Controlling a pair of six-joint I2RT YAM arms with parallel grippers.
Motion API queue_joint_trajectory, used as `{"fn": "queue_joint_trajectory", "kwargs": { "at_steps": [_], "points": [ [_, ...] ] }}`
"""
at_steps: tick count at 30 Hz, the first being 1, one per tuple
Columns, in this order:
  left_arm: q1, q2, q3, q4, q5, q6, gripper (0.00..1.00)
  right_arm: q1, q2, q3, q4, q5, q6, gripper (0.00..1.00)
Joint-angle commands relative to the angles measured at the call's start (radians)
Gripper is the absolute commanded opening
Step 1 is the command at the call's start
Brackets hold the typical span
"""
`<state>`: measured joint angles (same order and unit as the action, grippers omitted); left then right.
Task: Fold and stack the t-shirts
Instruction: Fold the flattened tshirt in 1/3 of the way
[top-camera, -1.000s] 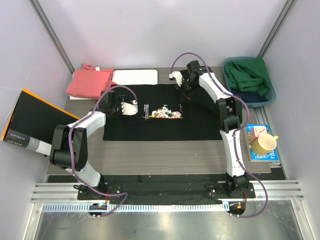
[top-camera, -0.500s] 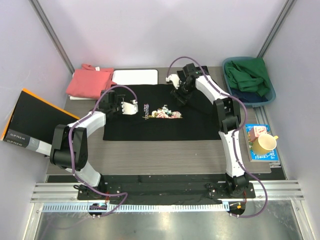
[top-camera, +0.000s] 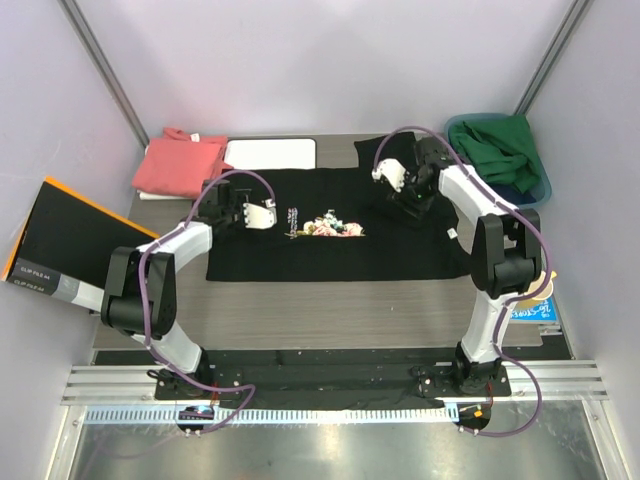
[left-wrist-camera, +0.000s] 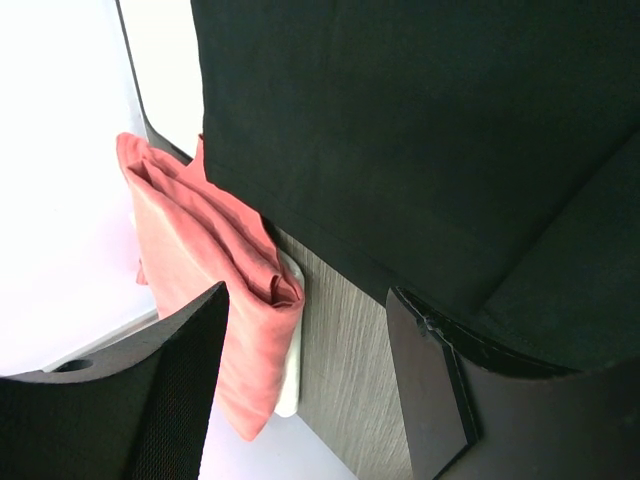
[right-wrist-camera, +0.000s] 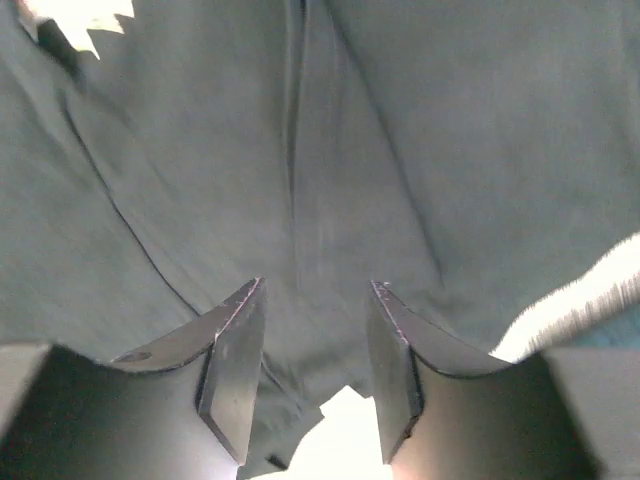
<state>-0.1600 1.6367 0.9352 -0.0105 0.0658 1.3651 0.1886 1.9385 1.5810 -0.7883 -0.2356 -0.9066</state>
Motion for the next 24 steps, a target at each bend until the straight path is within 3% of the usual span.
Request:
{"fn": "queue_joint_trajectory", "kwargs": {
  "at_steps": [1, 24],
  "points": [
    [-0.007, 0.014, 0.056, 0.04, 0.028, 0.002, 0.65, -0.011, -0.039, -0.099, 0.069, 0.076, -0.106, 0.45],
    [-0.007, 0.003, 0.07, 0.024, 0.011, 0.008, 0.65, -0.038, 0.037, -0.139, 0.135, 0.117, -0.204, 0.44]
  ]
}}
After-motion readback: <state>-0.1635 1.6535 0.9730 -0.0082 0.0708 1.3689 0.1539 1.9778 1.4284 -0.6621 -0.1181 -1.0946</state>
